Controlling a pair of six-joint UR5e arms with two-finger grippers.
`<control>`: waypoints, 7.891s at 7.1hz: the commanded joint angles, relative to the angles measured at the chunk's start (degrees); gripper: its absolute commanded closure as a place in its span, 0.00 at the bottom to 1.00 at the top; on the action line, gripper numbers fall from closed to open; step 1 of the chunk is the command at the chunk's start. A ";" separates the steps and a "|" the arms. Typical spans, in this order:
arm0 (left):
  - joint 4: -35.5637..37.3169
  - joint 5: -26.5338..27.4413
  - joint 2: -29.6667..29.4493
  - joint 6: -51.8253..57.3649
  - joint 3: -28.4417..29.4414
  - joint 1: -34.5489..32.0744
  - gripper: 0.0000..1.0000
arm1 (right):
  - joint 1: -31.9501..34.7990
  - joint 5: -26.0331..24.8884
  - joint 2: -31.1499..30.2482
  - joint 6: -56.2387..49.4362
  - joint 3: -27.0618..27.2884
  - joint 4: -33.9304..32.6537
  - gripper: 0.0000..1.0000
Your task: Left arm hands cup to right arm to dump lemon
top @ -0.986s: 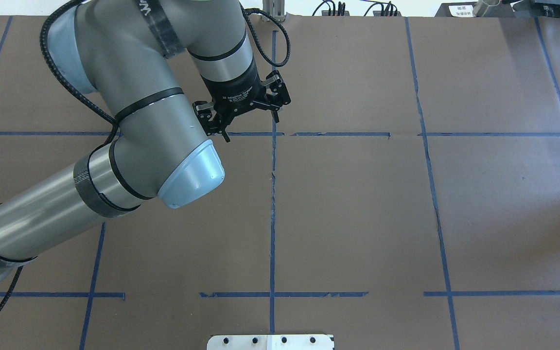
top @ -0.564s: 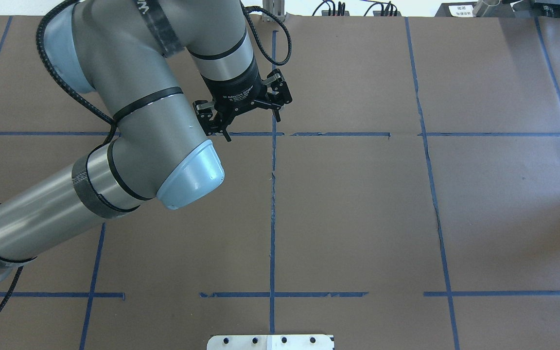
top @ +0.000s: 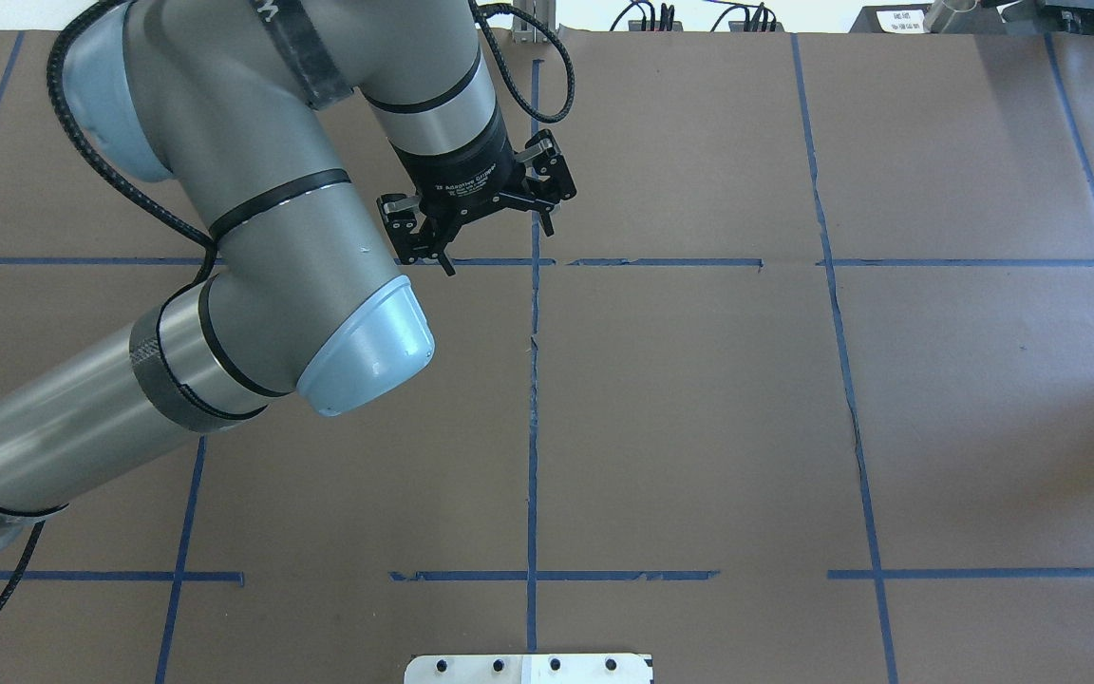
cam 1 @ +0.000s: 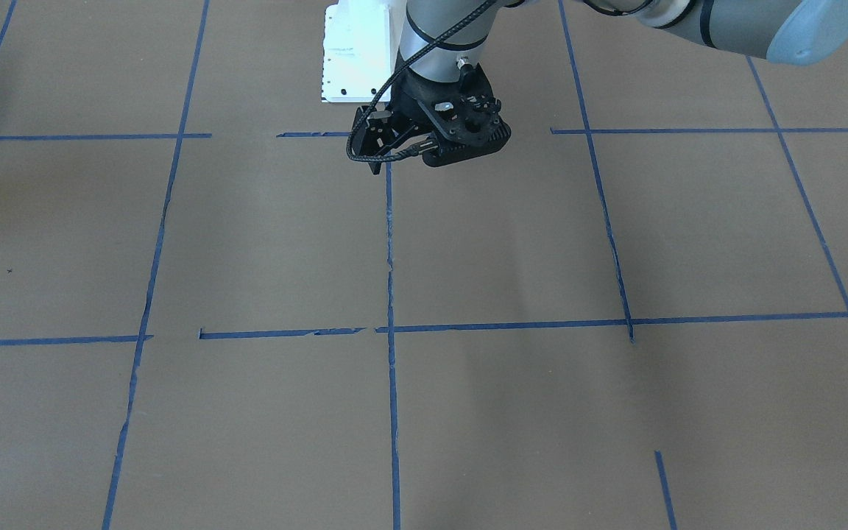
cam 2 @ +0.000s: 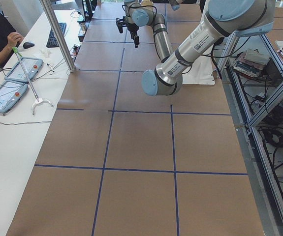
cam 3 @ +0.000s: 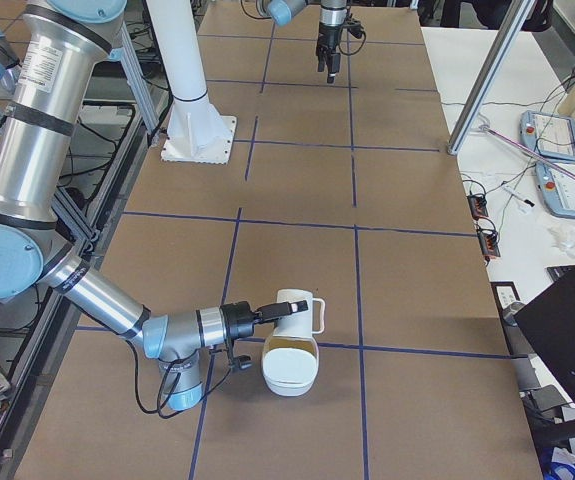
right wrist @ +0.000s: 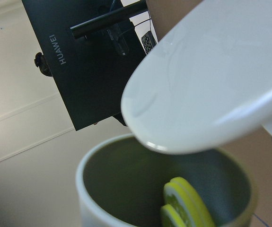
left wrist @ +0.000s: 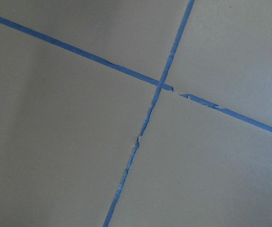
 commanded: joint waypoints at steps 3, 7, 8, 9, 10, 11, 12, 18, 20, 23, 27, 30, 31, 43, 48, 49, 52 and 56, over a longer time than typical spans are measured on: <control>0.11 -0.01 -0.05 -0.05 -0.39 0.09 0.00 | -0.07 -1.21 0.10 9.62 0.79 0.15 0.97; 0.02 1.14 0.47 -0.05 -0.30 0.09 0.00 | 0.02 -1.21 -0.17 17.18 -0.43 4.53 0.97; 0.11 1.14 0.21 -0.05 -0.30 0.09 0.00 | 0.19 -1.21 -0.86 17.72 -0.53 6.11 0.97; 0.20 1.14 0.04 -0.05 -0.39 0.09 0.00 | 0.11 -1.21 -1.39 21.56 -0.53 6.99 0.97; 0.29 1.22 0.03 -0.13 -0.47 0.09 0.00 | 0.02 -1.29 -1.31 23.16 -0.79 6.83 0.97; 0.29 1.22 0.21 -0.13 -0.48 0.09 0.00 | 0.02 -1.30 -1.05 23.35 -1.40 7.00 0.97; 0.20 1.83 0.21 -0.13 -0.48 0.09 0.00 | 0.10 -1.38 -0.87 23.96 -1.49 6.92 0.97; 0.20 2.37 0.65 -0.05 -0.39 0.09 0.00 | 0.02 -1.65 -0.17 19.37 2.09 4.30 0.98; 0.20 2.37 0.83 -0.05 -0.56 0.09 0.00 | -0.16 -1.30 0.10 4.17 8.92 -4.81 0.98; 0.20 2.37 0.83 -0.05 -0.83 0.00 0.00 | -2.86 0.02 1.23 -20.75 24.91 -27.01 0.97; 0.11 2.37 3.72 -0.05 -5.38 0.00 0.00 | -11.82 -3.20 9.12 -57.67 36.48 -50.88 1.00; 0.11 1.93 3.64 0.04 -6.62 0.00 0.00 | -22.45 -11.55 20.70 -82.89 36.39 -63.70 1.00; 0.02 2.27 3.64 -0.05 -6.63 0.00 0.00 | -28.40 -17.93 25.36 -87.69 36.21 -68.62 1.00; 3.10 4.65 -4.28 2.68 7.08 3.95 0.04 | -53.33 -54.82 53.71 -98.73 22.76 -97.94 0.93; 3.19 4.74 -3.66 2.68 6.99 4.22 0.29 | -53.33 -54.91 53.97 -99.77 23.64 -97.85 0.92; 3.19 4.91 -3.22 2.68 6.82 4.31 0.36 | -53.33 -54.91 55.28 -101.69 23.56 -97.85 0.92; 3.19 5.09 -2.95 2.68 6.73 4.66 0.47 | -53.33 -54.91 55.03 -101.80 23.38 -97.85 0.91; 3.19 5.79 -1.72 2.77 5.68 4.66 0.51 | -53.33 -54.91 55.12 -101.80 23.47 -97.68 0.91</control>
